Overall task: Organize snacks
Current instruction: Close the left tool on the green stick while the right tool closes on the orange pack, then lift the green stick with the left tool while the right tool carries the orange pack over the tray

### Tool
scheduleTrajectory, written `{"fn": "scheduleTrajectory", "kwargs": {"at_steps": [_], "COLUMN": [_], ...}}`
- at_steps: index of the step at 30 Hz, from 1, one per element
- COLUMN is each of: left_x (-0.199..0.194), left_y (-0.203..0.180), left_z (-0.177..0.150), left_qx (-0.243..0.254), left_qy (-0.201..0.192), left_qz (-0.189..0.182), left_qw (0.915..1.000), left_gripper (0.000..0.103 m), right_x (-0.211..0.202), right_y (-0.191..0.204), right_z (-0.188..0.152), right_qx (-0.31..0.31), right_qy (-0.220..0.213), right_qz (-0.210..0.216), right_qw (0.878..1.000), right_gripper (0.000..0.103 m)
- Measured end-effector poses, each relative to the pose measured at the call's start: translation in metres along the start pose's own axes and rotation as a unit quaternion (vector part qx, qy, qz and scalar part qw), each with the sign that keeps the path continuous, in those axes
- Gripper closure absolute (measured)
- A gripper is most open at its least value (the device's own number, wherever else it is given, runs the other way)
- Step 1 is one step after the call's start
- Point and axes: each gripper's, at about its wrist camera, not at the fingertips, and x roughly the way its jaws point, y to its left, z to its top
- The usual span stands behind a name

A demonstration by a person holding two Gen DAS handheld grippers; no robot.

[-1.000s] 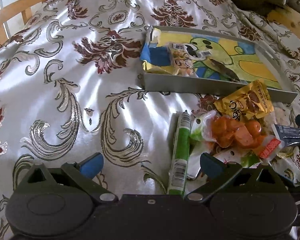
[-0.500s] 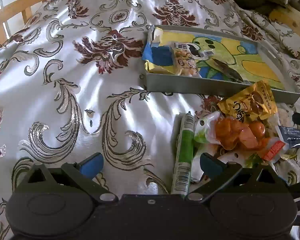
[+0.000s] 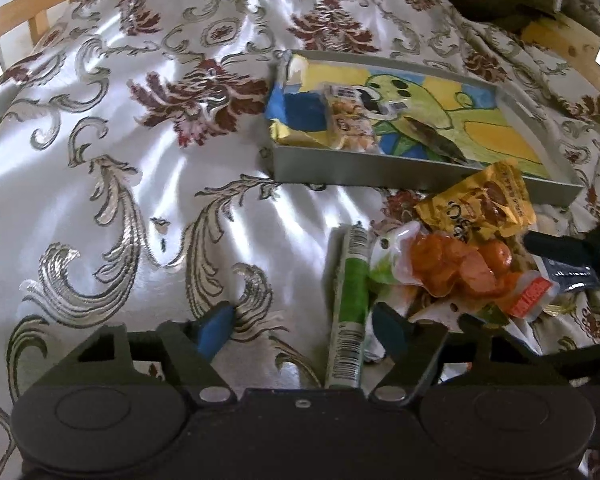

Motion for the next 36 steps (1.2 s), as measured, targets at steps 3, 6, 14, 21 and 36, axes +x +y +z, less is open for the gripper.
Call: {"fn": "scheduleTrajectory", "kwargs": {"at_steps": [3,6,14,21,36], "left_x": [-0.001,-0.002,0.002,0.012,0.015], "left_y": [-0.004,-0.007,-0.012,-0.001,0.006], "left_z": [-0.001,-0.002,-0.006,-0.003,0.001], "left_qx": [0.016,0.033,0.044,0.009,-0.036], "left_qy": [-0.005,-0.01,0.003,0.019,0.024], "left_qz": [-0.005,-0.008,-0.048,-0.063,-0.072], "left_qw": [0.9998,0.9994,0.9979,0.9978,0.9965], "left_gripper": [0.034,0.048,0.067,0.07,0.083], "right_x": [0.005,0.01,0.019,0.025,0.025], "right_y": [0.002,0.003,0.003,0.003,0.007], "right_z": [0.001,0.001,0.003,0.004,0.007], "right_qx": [0.0,-0.001,0.004,0.006,0.008], "right_qy": [0.002,0.008,0.016,0.019,0.027], "right_qz": [0.006,0.01,0.014,0.017,0.009], "right_qw": [1.0,1.0,1.0,1.0,1.0], "right_gripper": [0.032,0.042,0.049,0.052,0.062]}}
